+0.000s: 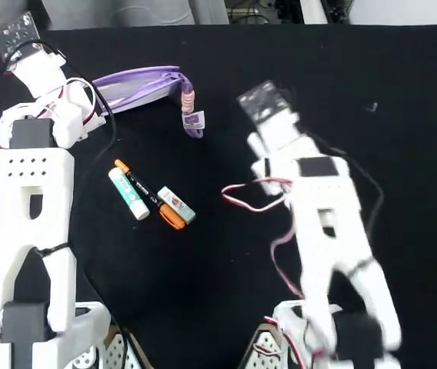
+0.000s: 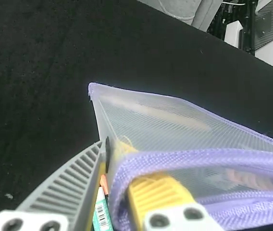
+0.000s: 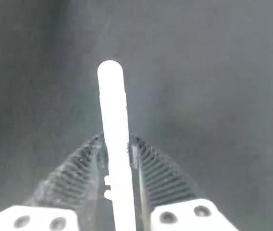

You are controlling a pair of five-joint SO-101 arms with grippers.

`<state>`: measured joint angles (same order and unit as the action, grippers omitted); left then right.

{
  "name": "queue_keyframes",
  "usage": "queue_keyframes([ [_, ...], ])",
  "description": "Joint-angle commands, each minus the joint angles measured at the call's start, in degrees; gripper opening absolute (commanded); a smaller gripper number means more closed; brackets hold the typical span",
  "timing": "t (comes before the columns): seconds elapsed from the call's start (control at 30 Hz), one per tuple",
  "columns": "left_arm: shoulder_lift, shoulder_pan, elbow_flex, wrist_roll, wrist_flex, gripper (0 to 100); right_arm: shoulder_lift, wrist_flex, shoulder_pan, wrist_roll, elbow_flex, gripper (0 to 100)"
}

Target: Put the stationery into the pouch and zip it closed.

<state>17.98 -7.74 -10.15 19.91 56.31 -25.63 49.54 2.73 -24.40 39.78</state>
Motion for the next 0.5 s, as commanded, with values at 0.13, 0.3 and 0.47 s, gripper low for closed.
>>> queue_keyframes([
  [0.13, 1.23, 5.58, 5.49, 0.62, 6.42, 3, -23.60, -8.09, 3.34, 5.89, -1.71, 1.1],
  [0.3, 1.23, 9.71, 13.58, 0.62, 17.67, 3, -33.98, -14.07, 11.69, 8.88, -1.80, 1.1],
  [0.47, 1.14, 14.20, 20.53, 0.62, 25.67, 3, -42.07, -17.58, 17.85, 8.79, -1.36, 1.1],
])
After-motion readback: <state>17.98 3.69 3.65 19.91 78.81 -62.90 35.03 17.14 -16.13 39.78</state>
